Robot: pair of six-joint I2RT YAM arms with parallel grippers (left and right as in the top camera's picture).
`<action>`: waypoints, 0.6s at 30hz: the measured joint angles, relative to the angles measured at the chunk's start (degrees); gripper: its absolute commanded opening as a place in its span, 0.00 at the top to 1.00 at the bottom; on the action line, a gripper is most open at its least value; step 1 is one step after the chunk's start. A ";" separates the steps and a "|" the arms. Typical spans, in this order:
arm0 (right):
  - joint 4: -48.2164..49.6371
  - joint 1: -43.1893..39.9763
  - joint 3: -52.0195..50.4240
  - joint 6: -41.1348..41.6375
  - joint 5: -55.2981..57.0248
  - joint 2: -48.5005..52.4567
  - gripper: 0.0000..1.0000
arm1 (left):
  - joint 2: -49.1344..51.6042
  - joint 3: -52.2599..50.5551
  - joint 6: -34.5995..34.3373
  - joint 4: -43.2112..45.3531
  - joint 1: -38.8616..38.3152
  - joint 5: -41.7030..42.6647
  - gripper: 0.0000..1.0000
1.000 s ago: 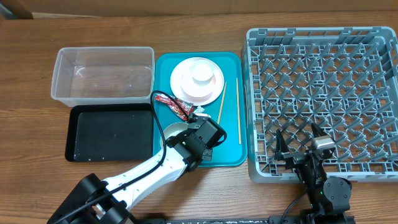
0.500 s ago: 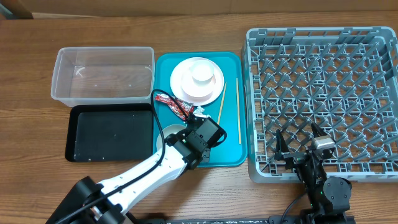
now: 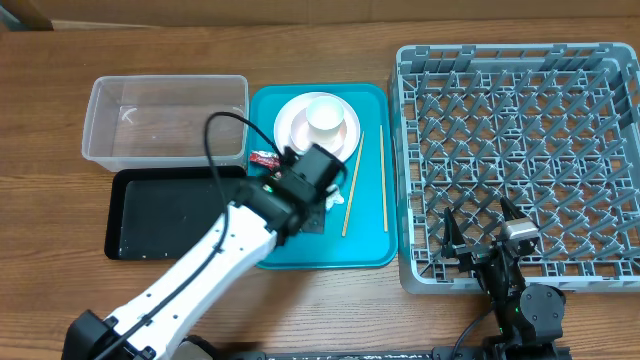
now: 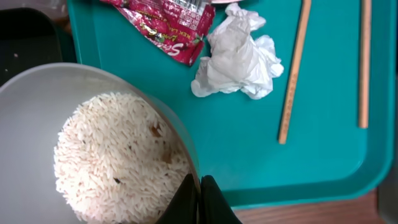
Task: Sort waste into correct bins and load items into the dishwasher
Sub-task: 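Lift the rice bowl with the left gripper and carry it over the black tray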
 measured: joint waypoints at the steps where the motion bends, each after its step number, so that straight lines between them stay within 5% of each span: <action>1: 0.00 0.00 0.00 -0.02 0.02 0.00 0.00 | -0.04 0.33 0.94 -0.20 1.38 1.46 0.96; 11: 0.02 0.00 0.00 0.00 0.02 0.00 0.00 | -0.09 0.90 15.63 -5.29 28.35 25.29 0.96; 18: 0.02 0.00 0.00 0.00 0.02 0.00 0.00 | -0.09 0.90 23.43 -8.79 45.16 31.95 0.96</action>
